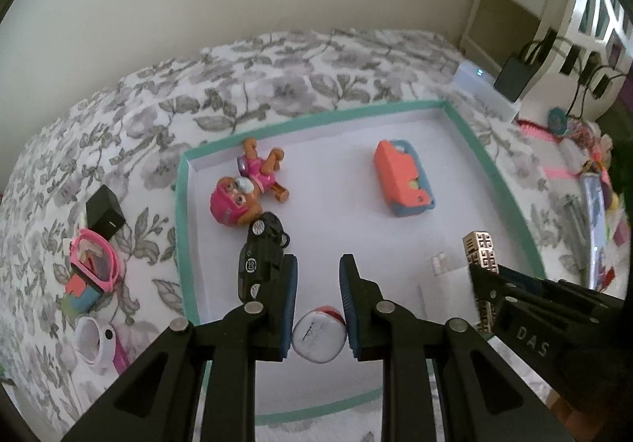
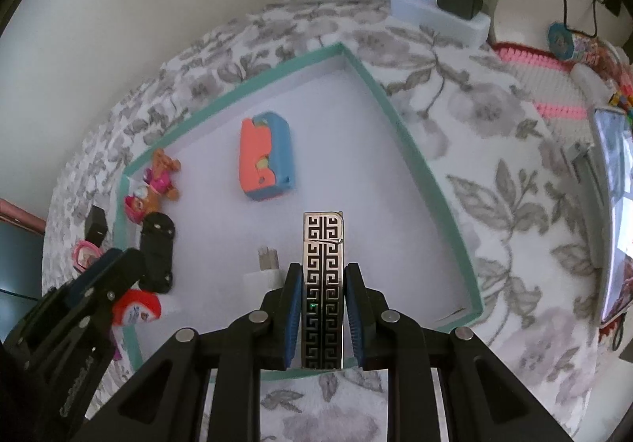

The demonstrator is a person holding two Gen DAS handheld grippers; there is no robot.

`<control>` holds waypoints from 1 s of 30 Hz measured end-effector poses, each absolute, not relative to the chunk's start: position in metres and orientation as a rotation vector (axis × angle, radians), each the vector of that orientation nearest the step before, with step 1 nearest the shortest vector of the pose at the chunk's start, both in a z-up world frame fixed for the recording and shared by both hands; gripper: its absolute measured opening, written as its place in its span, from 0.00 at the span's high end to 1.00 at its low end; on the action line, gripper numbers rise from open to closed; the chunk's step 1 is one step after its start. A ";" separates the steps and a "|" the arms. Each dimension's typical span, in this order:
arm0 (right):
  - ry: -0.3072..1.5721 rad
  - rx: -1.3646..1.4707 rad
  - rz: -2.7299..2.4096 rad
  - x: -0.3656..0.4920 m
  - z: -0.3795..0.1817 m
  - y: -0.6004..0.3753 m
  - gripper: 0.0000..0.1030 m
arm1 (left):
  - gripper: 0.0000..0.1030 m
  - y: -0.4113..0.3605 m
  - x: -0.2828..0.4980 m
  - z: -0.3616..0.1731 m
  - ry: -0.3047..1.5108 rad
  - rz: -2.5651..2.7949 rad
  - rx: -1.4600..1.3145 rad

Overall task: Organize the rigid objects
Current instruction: 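Open both tools to release the red bottle and patterned strip in the tray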

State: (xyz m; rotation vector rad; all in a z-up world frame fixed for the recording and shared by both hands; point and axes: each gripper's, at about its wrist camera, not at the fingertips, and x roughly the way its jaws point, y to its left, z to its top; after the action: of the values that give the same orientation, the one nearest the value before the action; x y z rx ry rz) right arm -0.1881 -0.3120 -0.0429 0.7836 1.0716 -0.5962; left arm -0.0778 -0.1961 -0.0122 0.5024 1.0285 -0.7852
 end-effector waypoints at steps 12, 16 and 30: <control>1.096 0.786 -0.617 -0.185 -0.051 -0.314 0.77 | 0.76 -0.201 -0.074 -0.024 1.017 -0.757 0.543; 1.080 0.771 -0.616 -0.183 -0.045 -0.313 0.76 | 0.65 -0.200 -0.073 -0.025 1.022 -0.749 0.550; 0.990 0.681 -0.606 -0.178 -0.007 -0.305 0.76 | 0.50 -0.186 -0.060 0.003 0.953 -0.699 0.490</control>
State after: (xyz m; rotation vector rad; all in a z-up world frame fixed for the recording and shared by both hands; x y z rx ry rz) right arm -0.1781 -0.3051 -0.0065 0.6812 0.9900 -0.6065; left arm -0.0596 -0.1862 0.0028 0.4898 0.9527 -0.6989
